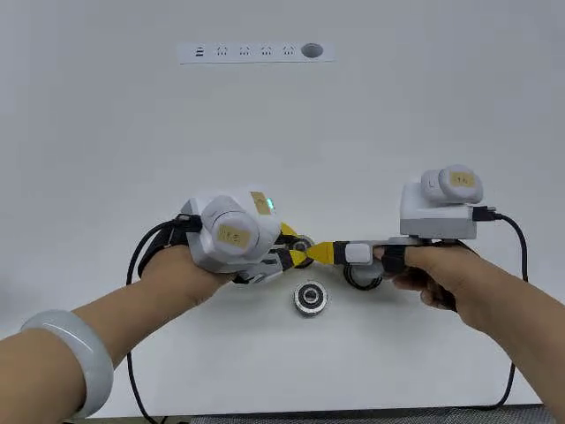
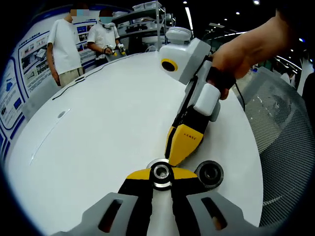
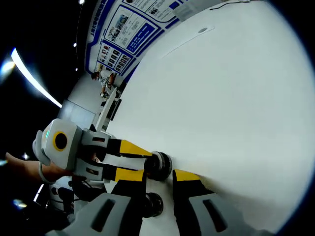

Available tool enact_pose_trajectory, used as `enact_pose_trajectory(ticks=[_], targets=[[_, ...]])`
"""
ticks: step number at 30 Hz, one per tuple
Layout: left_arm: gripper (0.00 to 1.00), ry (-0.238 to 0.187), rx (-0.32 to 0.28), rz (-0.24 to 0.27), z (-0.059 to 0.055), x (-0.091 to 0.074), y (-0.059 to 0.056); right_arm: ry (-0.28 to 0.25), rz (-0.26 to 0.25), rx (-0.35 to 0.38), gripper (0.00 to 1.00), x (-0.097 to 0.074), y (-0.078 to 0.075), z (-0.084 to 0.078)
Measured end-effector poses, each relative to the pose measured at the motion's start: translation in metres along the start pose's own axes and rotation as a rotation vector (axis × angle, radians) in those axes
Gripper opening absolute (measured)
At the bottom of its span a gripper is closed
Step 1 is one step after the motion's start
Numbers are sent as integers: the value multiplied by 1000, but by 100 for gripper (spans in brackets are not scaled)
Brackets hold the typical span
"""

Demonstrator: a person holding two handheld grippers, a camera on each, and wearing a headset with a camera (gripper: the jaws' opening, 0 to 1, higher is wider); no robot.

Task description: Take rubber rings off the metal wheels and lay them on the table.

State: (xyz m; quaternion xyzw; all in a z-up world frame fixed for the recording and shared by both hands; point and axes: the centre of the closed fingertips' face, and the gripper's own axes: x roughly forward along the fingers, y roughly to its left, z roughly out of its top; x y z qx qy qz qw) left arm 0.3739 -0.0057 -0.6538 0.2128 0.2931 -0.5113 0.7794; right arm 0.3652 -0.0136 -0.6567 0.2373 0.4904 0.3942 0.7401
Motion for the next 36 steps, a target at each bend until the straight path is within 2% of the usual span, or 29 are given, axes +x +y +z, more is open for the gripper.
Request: enact_pose_trajectory(ticks=[12, 17, 19, 24, 29, 33, 36], targets=[[13, -4, -3, 2, 0, 0, -1, -5, 37, 49, 22, 7, 4, 2], [13, -5, -1, 1, 0, 0, -1, -9, 39, 43, 23, 6, 5, 3], [13, -6, 0, 1, 0, 0, -1, -5, 55, 53, 19, 5, 8, 2], [13, -7, 0, 1, 0, 0, -1, -9, 51, 37, 18, 3, 7, 3], [13, -7, -1, 3, 0, 0, -1, -14, 36, 15, 9, 0, 3, 4], [13, -6, -2, 3, -1, 0, -1, -6, 21, -13, 4, 0, -1, 3], [13, -5, -1, 3, -1, 0, -1, -10, 24, -7, 4, 0, 0, 3]])
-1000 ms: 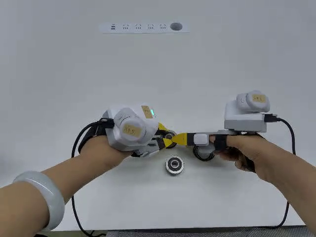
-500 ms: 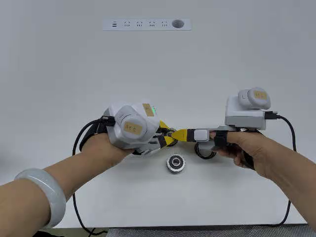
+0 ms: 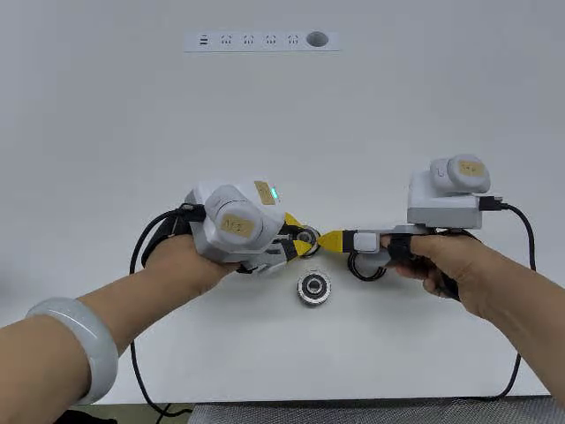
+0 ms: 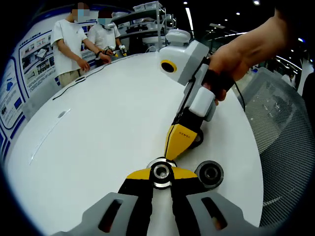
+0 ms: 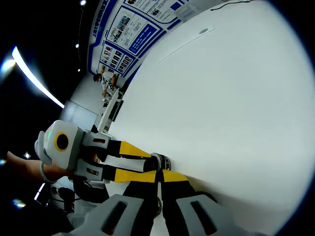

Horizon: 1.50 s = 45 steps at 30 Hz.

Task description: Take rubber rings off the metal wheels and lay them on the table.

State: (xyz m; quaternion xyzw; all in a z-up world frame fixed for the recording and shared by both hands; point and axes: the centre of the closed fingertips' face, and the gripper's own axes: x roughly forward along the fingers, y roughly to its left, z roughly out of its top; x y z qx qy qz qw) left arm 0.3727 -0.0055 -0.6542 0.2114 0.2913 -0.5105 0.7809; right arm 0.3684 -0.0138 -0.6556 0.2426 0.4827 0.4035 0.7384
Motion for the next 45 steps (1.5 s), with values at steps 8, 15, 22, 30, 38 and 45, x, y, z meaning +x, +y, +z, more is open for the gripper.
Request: enact_pose_trajectory(ticks=[8, 15, 22, 30, 38, 45], targets=[[13, 2, 0, 0, 0, 0, 0, -4, -3, 5, 2, -1, 0, 1], [13, 3, 0, -1, 0, 0, 0, -8, -3, 18, 1, -1, 5, 3], [13, 4, 5, -3, 0, 0, 0, -11, 5, 12, 1, -1, 12, 4], [13, 5, 3, 0, 0, 0, 0, -7, 41, 0, 1, 2, 25, 4], [14, 5, 22, -2, 0, 0, 0, -26, 25, 17, 1, -3, 19, 5], [16, -8, 33, 9, 3, -4, 0, -22, 14, 10, 1, -2, 17, 3]])
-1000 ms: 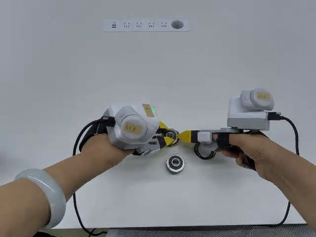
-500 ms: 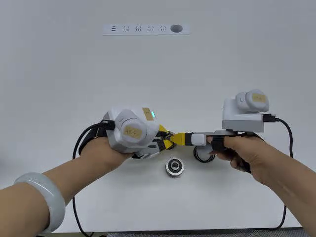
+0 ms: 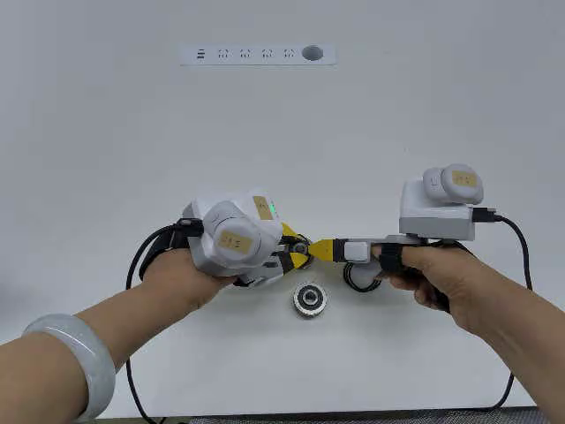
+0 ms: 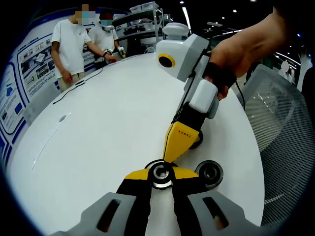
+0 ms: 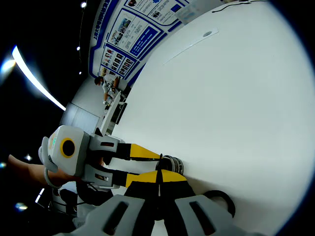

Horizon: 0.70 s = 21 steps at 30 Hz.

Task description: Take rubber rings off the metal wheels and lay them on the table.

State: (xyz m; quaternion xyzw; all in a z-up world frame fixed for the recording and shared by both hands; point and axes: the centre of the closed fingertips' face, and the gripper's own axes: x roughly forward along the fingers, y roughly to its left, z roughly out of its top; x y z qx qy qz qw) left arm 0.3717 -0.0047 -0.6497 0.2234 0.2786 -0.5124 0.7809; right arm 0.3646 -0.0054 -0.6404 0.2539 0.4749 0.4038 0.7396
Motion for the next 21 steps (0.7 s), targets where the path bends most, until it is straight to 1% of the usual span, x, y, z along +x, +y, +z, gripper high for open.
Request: enact_pose_trajectory(ticks=[2, 4, 5, 9, 11, 17, 21], targets=[[17, -8, -6, 2, 0, -4, 1, -1, 0, 0, 1, 0, 0, 0], [21, -17, -10, 9, 1, -7, 1, -2, -1, 3, 1, 0, -1, 1], [21, -19, -10, 9, 1, -9, 1, -2, -2, 2, 2, 0, -1, 1], [23, -18, -19, 22, -4, -12, 5, -1, -1, 5, 2, -1, -1, 0], [25, -15, -20, 30, -6, -13, 7, -1, -1, 4, 2, -1, 0, 0], [28, -18, -28, 30, -8, -15, 5, -5, 7, 5, 2, -3, 3, 0], [34, -16, -31, 34, -11, -17, 5, -9, 12, 3, 2, -4, 5, 0]])
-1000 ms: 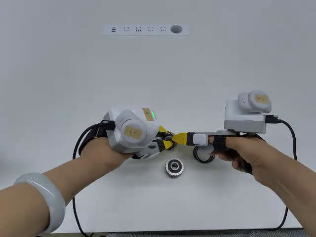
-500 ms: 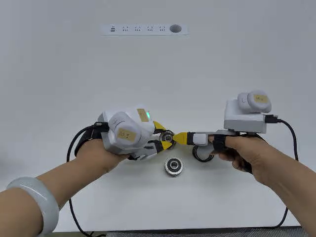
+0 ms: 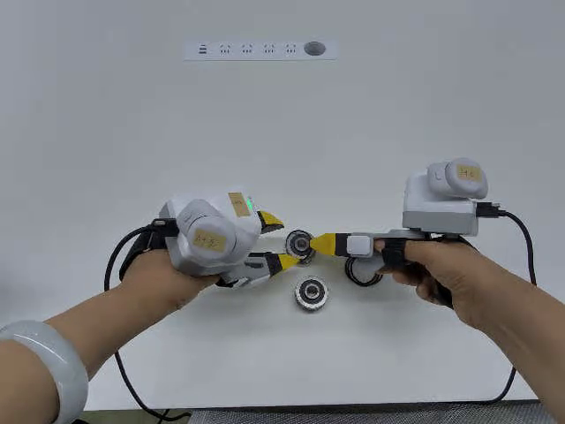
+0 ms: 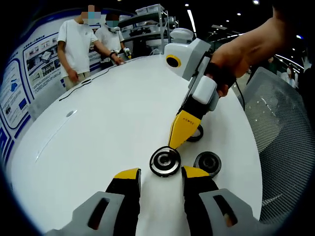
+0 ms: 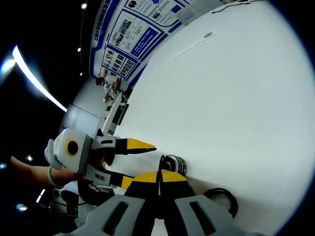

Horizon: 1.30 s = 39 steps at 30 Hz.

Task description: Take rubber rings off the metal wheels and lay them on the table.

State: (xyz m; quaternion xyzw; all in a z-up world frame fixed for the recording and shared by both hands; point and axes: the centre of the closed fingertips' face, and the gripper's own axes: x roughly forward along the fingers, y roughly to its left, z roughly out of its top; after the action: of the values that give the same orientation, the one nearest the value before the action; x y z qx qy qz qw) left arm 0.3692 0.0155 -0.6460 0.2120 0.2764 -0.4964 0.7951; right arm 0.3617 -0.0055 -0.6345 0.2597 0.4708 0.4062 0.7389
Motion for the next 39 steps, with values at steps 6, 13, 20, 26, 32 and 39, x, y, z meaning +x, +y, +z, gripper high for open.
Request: enact_pose_trajectory(ticks=[6, 13, 20, 26, 32, 39], targets=[[41, -1, -5, 8, -6, -5, 1, -10, 12, 0, 2, -3, 6, -1], [45, 0, -19, 18, -12, -9, 1, -40, 34, 11, 2, -11, 16, 1], [51, -7, -33, 25, -14, -13, 0, -75, 40, 33, 2, -26, 19, -2], [53, -14, -45, 21, -14, -16, -4, -92, 12, 59, 2, -42, 6, -11], [54, -24, -60, 24, -14, -20, -8, -117, -25, 94, 2, -57, -10, -16], [53, -15, -75, 25, -21, -23, -10, -116, -90, 110, 2, -65, -32, -24]])
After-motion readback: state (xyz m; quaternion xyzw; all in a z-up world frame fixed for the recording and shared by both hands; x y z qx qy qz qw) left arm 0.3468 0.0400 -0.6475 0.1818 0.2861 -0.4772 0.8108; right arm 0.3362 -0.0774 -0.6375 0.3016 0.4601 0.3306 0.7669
